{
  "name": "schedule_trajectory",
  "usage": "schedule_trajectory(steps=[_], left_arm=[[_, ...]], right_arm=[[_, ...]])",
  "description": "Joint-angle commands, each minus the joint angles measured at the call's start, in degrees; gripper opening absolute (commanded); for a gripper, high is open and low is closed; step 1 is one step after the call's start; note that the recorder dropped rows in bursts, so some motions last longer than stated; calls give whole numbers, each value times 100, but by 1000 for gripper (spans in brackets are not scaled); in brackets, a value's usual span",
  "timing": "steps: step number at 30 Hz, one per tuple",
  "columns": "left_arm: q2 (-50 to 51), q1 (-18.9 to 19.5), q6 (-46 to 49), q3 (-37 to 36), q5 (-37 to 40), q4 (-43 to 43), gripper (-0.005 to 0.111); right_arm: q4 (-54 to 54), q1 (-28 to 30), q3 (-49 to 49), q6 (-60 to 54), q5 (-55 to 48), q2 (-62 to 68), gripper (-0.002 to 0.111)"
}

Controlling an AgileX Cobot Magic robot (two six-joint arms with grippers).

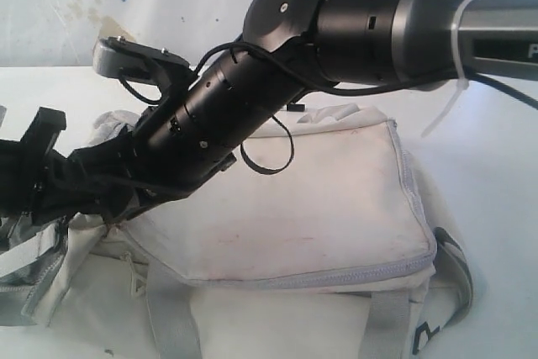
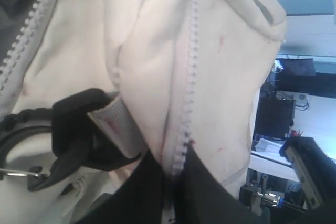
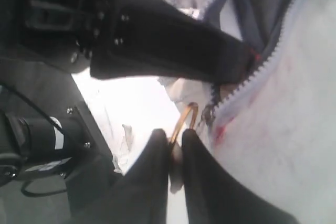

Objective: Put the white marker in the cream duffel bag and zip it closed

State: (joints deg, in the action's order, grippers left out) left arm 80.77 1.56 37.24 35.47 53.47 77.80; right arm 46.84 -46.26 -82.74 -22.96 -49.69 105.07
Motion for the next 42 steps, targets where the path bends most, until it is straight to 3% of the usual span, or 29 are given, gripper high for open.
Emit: schedule_trajectory(steps=[1, 8, 13, 21, 34, 42], left_arm=[[-35, 179, -142, -6, 40, 301, 0], [-35, 179, -284, -6, -56, 303, 0], [-35, 179, -284, -6, -125, 237, 0], [-35, 179, -284, -6, -147, -1, 0], [-35, 179, -288, -6, -147, -355, 0], [-35, 179, -288, -6, -136, -380, 0]], right_arm=[[-148, 1, 7, 25, -357, -66, 0], [-1710, 1, 16, 790, -1035, -371, 0], [-2015, 1, 102, 920, -1469, -488, 0], [-2345, 1, 791, 1055, -1362, -846, 0], [-4599, 11, 1485, 2586, -1289, -1656, 0], [-5351, 27, 1919, 3105, -1277, -2006, 0]])
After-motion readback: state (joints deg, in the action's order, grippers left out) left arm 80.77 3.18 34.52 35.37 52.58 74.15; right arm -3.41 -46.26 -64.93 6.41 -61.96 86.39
